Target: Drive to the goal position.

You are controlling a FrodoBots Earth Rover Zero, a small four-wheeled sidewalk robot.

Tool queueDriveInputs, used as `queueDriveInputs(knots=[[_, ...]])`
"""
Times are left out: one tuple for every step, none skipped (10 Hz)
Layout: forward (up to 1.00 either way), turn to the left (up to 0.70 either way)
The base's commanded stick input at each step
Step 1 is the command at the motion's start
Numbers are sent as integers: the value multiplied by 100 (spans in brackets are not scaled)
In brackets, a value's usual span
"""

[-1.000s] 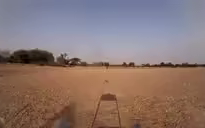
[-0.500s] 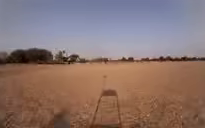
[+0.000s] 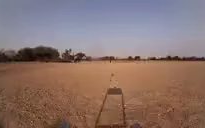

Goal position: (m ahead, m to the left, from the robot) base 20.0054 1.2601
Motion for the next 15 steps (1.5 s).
queueDriveInputs(knots=[[70, 0], [70, 0], [70, 0], [70, 0], [70, 0], [70, 0], [70, 0], [70, 0], [70, 0], [70, 0], [70, 0], [70, 0], [70, 0], [70, 0], [70, 0]])
